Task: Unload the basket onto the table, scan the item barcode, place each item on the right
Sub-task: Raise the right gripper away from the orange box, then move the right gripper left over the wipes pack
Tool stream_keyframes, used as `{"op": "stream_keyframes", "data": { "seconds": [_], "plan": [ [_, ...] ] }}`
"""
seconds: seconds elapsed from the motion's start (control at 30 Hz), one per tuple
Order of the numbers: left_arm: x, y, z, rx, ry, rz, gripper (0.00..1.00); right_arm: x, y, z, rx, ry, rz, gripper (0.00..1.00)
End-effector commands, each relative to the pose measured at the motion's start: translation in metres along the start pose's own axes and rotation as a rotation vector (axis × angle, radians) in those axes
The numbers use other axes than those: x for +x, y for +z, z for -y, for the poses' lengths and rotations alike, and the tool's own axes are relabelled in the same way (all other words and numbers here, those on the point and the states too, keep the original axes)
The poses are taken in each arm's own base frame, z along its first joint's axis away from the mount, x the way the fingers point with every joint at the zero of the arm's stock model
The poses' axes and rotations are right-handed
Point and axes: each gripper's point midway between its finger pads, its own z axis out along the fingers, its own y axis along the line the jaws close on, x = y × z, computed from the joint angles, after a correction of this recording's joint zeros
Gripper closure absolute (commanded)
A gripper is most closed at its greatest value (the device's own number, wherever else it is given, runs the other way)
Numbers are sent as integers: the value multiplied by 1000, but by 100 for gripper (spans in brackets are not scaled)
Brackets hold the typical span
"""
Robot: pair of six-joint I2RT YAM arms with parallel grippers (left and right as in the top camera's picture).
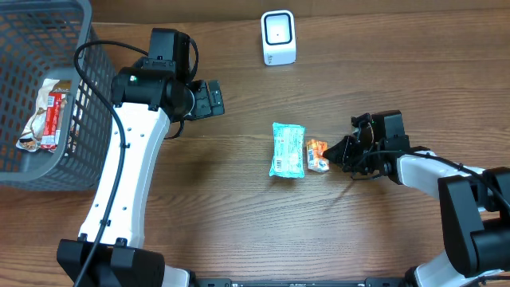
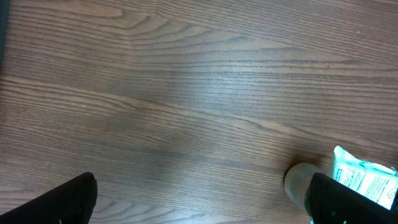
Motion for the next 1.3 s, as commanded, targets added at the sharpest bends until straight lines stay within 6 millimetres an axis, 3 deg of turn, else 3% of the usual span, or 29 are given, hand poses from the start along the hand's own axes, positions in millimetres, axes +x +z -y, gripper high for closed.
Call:
{"op": "stream_keyframes", "data": {
  "seconds": [0.0, 0.5, 0.67, 0.8, 0.9, 0.97, 1.1, 1.27],
  "plan": [
    [-4, -4, -1, -6, -4, 20, 0, -7, -4, 0, 34, -1, 34, 95],
    [-4, -4, -1, -6, -4, 20, 0, -8, -5, 6, 54, 23, 40, 95],
    [-4, -4, -1, -6, -4, 20, 1, -10, -6, 6, 53, 24, 46, 91],
    [-4, -4, -1, -6, -4, 20, 0, -25, -20, 5, 46, 34, 92, 80],
    [-4, -4, -1, -6, -4, 20, 0, -41, -42, 0, 46, 25, 137, 69],
    [-4, -4, -1, -6, -4, 20, 0, -52, -62, -5, 68, 8, 168, 55],
    [-4, -4, 0, -6, -2, 19, 0, -54, -75, -19, 123, -82, 135, 48],
    [-4, -4, 0, -5, -2, 20, 0, -46, -77, -26, 326, -222, 90, 46]
  ]
}}
